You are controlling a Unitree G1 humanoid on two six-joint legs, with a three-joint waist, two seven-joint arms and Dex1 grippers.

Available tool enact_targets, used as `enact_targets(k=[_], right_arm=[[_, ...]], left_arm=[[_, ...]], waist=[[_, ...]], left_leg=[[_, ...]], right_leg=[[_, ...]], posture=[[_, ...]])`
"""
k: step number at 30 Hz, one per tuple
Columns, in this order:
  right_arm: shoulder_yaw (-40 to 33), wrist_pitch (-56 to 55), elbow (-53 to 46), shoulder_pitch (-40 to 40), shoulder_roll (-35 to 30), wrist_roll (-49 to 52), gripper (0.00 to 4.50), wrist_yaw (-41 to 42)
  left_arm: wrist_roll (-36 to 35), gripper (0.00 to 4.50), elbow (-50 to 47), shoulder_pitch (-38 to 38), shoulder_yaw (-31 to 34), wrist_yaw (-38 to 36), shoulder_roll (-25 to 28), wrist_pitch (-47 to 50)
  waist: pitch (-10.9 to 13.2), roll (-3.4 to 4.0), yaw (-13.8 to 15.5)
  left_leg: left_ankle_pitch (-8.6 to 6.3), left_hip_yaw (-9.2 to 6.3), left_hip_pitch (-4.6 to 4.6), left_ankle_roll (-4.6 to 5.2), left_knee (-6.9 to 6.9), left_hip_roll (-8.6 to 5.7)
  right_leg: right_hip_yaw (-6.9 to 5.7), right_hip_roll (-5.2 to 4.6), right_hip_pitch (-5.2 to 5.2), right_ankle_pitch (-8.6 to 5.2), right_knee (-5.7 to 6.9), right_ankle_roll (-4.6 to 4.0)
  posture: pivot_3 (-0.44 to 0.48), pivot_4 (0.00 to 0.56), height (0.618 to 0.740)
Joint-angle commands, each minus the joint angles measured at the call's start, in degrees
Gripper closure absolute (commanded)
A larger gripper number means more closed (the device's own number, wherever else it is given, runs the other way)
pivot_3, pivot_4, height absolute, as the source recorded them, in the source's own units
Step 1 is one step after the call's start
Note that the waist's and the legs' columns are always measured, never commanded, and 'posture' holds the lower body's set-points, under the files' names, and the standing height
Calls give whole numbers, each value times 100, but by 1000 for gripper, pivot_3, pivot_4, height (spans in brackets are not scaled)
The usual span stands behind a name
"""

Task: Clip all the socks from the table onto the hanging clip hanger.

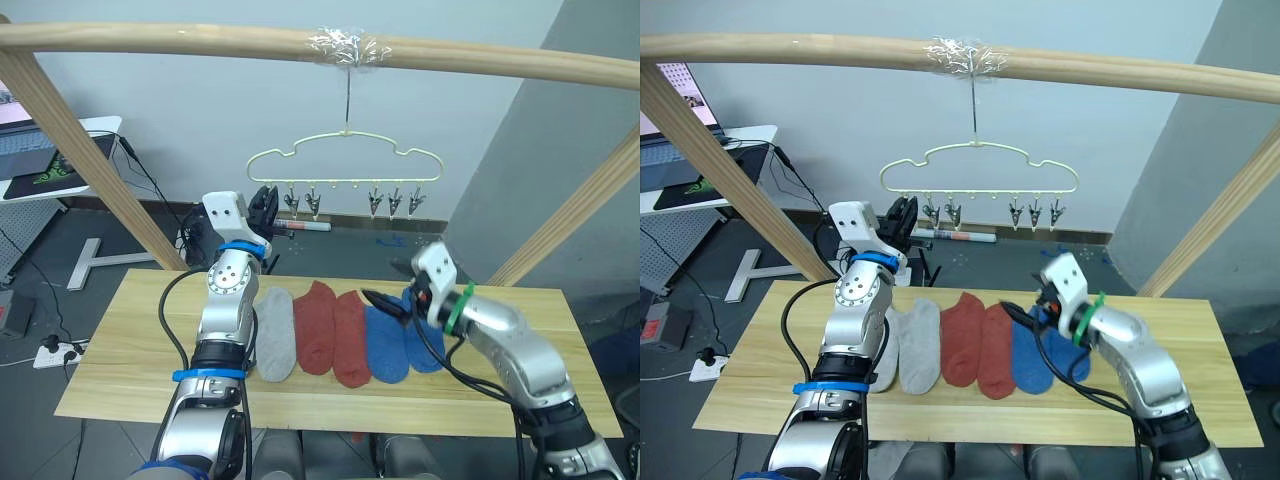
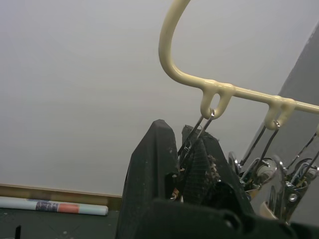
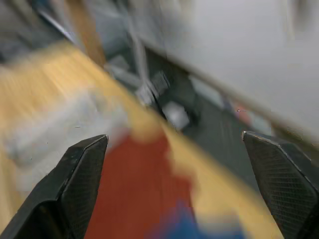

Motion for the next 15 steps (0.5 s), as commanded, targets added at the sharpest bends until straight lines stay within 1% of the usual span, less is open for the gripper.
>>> enact_targets(k=[1, 3, 5, 8, 10, 15], right_arm=[[-274, -448, 420, -12, -120, -356, 0, -255], [-461, -490, 992, 1, -111, -450, 0, -453], [-596, -500, 1344, -55, -42, -449, 0, -542], [-707, -422, 1838, -204, 102, -367, 0, -517], [-655, -430, 2175, -346, 169, -401, 0, -445], [-722, -549, 2655, -670, 430, -375, 0, -486]], left_arm=[[44, 4266, -241, 66, 1, 52, 16, 8], [38, 4266, -272, 117, -3, 43, 26, 23], [38, 4266, -283, 123, -15, 41, 20, 32], [3, 4266, -283, 103, -10, 33, 2, 70], [-52, 4266, -255, 61, 16, 31, -21, 111], [-61, 4266, -244, 8, 33, 15, -13, 144]], waist=[[10, 6, -46], [10, 6, -70], [11, 4, -72], [12, 4, -85], [14, 7, -99], [15, 8, -108]], left_leg=[[0, 1, 1, 0, 0, 0], [0, -2, 4, 1, 0, 0], [0, -3, 4, 1, 0, 0], [0, -1, 4, 1, 0, 0], [0, -2, 4, 1, 0, 0], [0, -3, 3, 1, -1, 0]], right_leg=[[3, 1, -1, 0, 1, 0], [2, 3, -1, -5, 4, 9], [1, 3, 0, -5, 4, 9], [3, 3, 1, 0, 4, 1], [2, 3, 1, 0, 4, 1], [2, 3, 1, 0, 4, 1]], posture=[[94, 187, 740], [94, 187, 740], [95, 189, 740], [95, 189, 740], [95, 189, 740], [102, 182, 740]])
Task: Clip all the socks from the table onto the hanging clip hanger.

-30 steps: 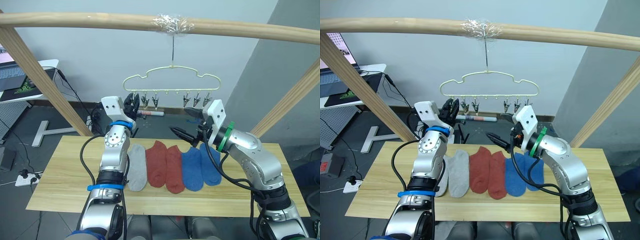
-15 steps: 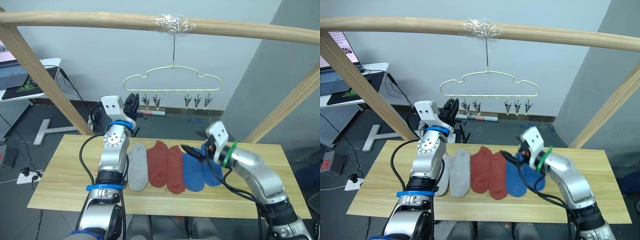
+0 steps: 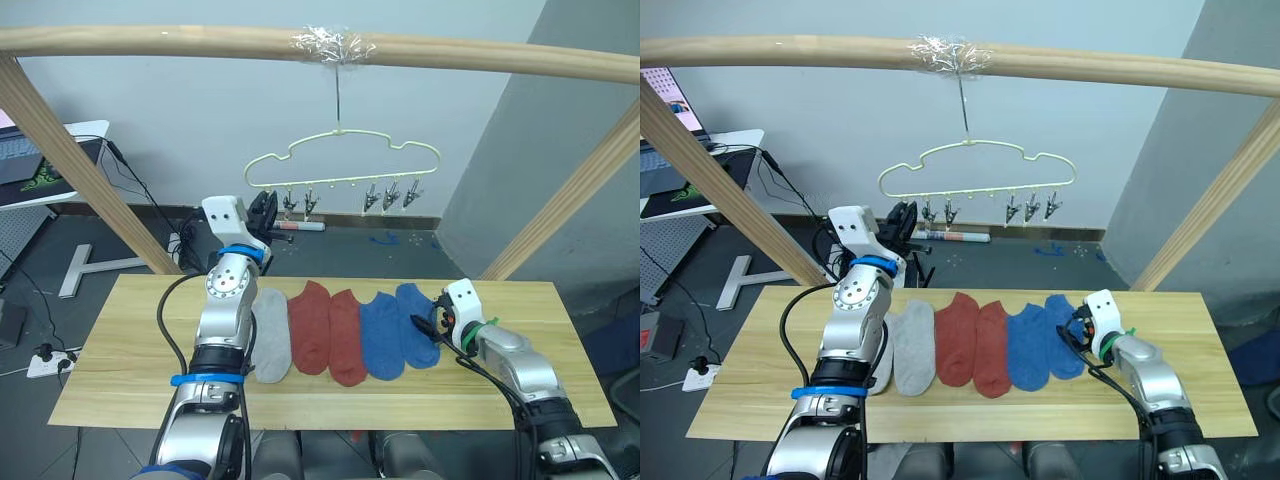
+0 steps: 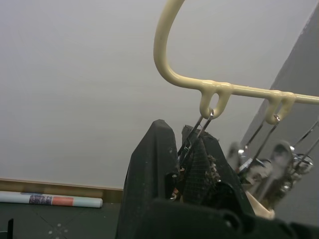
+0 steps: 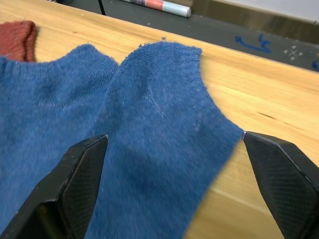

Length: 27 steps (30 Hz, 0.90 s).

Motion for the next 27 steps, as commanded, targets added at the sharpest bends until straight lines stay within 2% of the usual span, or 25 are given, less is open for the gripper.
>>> enact_targets(k=[1, 5, 7, 18, 23, 25, 27], right_arm=[[-126, -185, 166, -193, 106, 24, 0, 27], [139, -279, 797, -311, 75, -296, 0, 69], [266, -405, 1079, -303, -5, -496, 521, 122], [565, -1151, 1093, 8, -286, -1049, 4459, 340], [494, -1465, 423, 236, -584, -1035, 4487, 576], [388, -1090, -721, 409, -776, -645, 4487, 1045], [389, -494, -1773, 492, -875, -135, 4487, 1528]], left_arm=[[-31, 4266, -119, -92, 49, 13, 23, -6], [-26, 4266, -173, -67, 30, 16, 0, 22], [-24, 4266, -193, -59, 30, 17, -2, 30], [-53, 4266, -249, -16, 63, -10, 11, 78], [-547, 4266, -350, 8, 208, -243, -71, 477], [-1671, 4266, -628, 21, 525, -638, -171, 1561], [-2804, 4266, -849, -10, 948, -737, -217, 2697]], waist=[[0, 0, 1], [0, 0, 7], [0, -1, 4], [-7, -6, 11], [-6, -6, 22], [-4, -3, 23], [1, 5, -22]], left_leg=[[0, 0, 0, 0, 0, 0], [0, 0, -1, 0, 0, 0], [0, 0, 0, 0, 0, 0], [0, -4, 4, -1, 1, 0], [0, -3, 4, -1, 1, 0], [0, -3, 2, -1, 2, 0], [0, -2, -1, -1, 1, 0]], right_leg=[[0, 0, 0, 0, 0, 0], [-1, 0, 1, 0, 0, -1], [-1, 0, 2, 0, 0, -1], [-5, 0, 8, 1, 1, -1], [-4, 0, 9, 0, 1, 0], [-4, 0, 7, 0, 1, 0], [-3, 0, 3, -1, 4, 3]], posture=[[102, 182, 740], [102, 182, 740], [117, 172, 740], [122, 164, 740], [122, 166, 740], [128, 168, 740], [128, 171, 740]])
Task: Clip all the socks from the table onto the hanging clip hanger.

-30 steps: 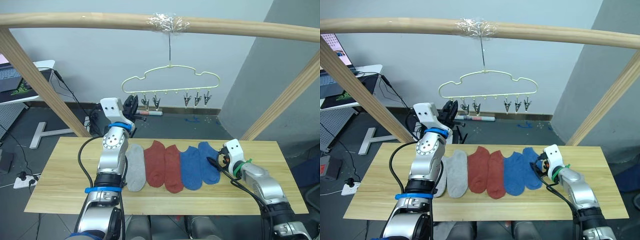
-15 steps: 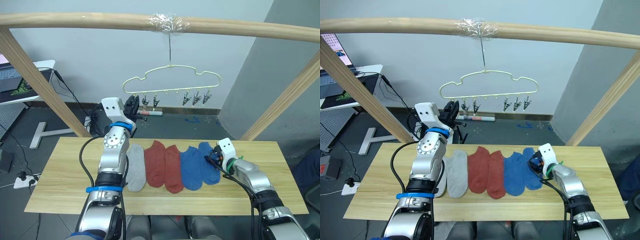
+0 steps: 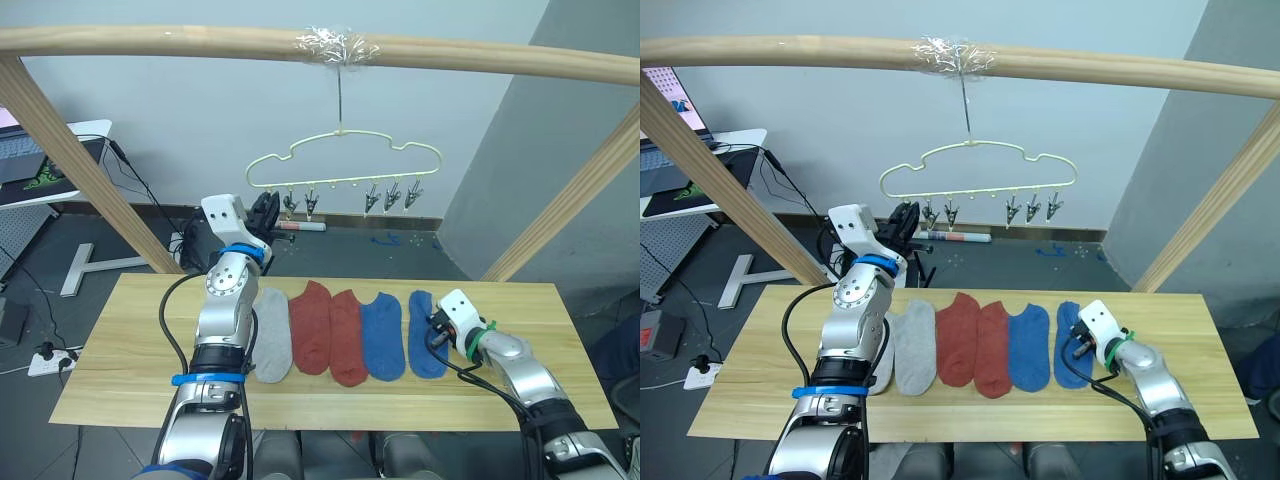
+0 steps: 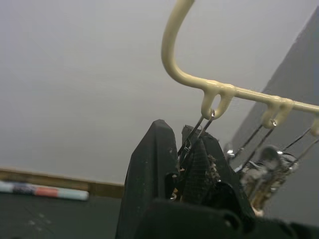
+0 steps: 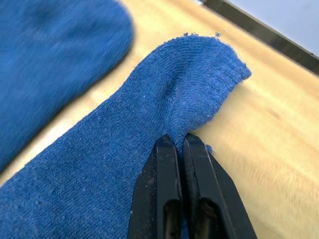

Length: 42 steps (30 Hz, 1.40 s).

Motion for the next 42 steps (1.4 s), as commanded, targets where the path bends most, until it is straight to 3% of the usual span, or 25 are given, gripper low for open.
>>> enact_targets(k=[1, 4, 7, 13, 18, 28, 42], right_arm=[[-89, 868, -1858, -29, -136, 836, 4487, 706], [161, 1764, -2725, -215, -49, 1292, 4487, 919], [241, 2288, -2959, -510, 276, 1565, 4487, 796], [245, 2831, -2546, -1462, 1385, 1924, 4487, 367], [120, 2997, -2320, -1873, 1741, 2103, 4487, 290], [-125, 3197, -2155, -2245, 1879, 2443, 4487, 258], [-158, 3874, -2995, -2015, 1505, 3271, 4487, 502]], left_arm=[[-1818, 4266, -466, -15, 681, -239, 0, 1878], [-2630, 4266, -590, -31, 1004, -220, 247, 2949], [-3239, 4266, -716, -97, 1269, -26, 307, 3500], [-4176, 4266, -1121, -53, 1502, 358, 207, 4222], [-4706, 4266, -1502, 20, 1496, 644, 3, 4452], [-4912, 4266, -1633, 178, 1357, 707, 69, 4508], [-5507, 4266, -1301, 45, 1593, 750, 284, 4670]], waist=[[6, 9, -64], [6, 9, -107], [6, 9, -106], [8, 6, -66], [8, 6, 73], [9, 8, 127], [9, 9, 122]], left_leg=[[0, -1, 0, 0, 0, 0], [0, -22, 7, 2, 0, 4], [0, -43, 4, 1, 1, 6], [2, -49, -8, -2, 7, 6], [6, -91, -39, -10, 8, 6], [11, -125, -64, -19, 10, 4], [13, -151, -78, -21, 13, 4]], right_leg=[[0, 0, -1, -4, 3, 6], [-7, 13, 2, -13, 8, 23], [-24, 15, 6, -14, 8, 23], [-38, 9, 3, -13, 6, 21], [-82, 5, -5, 1, 1, -7], [-117, 1, -12, 1, 1, -11], [-142, 1, -12, 0, -1, -12]], posture=[[128, 171, 740], [125, 171, 740], [127, 169, 740], [131, 169, 740], [151, 173, 740], [150, 172, 740], [142, 172, 740]])
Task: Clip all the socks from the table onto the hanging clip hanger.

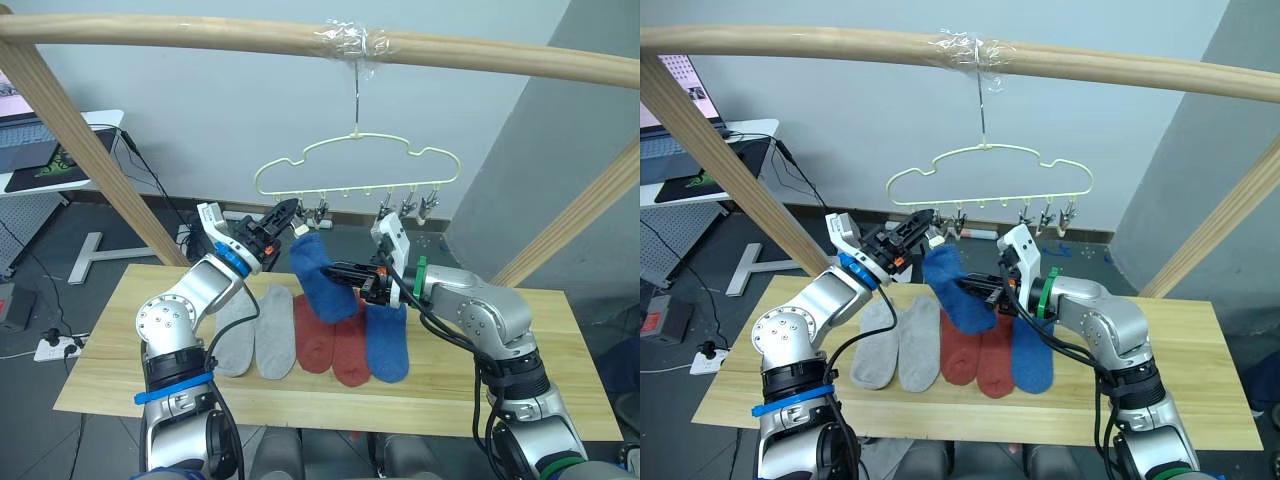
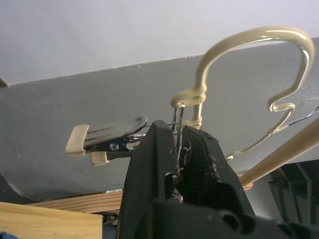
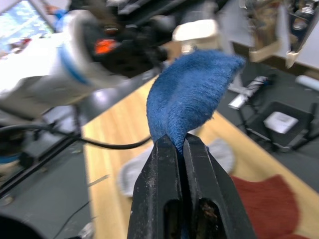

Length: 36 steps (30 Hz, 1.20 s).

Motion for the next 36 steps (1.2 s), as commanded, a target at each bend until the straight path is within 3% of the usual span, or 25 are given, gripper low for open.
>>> enact_targets(k=[1, 36], right_arm=[[-168, 98, -294, -99, 44, 352, 4487, -2], [-162, -147, 208, -288, 80, 430, 4487, -124]], left_arm=[[-427, 4266, -203, -39, 15, 8, 47, 136], [-920, 4266, -368, -80, -175, 238, 125, 0]], waist=[[0, 0, 0], [0, 0, 4]], left_leg=[[1, -1, 0, -1, 0, 0], [5, -7, -6, -9, 1, -1]], right_leg=[[-1, 0, 0, 0, 0, 0], [-8, -1, 0, 0, -1, 0]], posture=[[142, 172, 740], [150, 165, 740]])
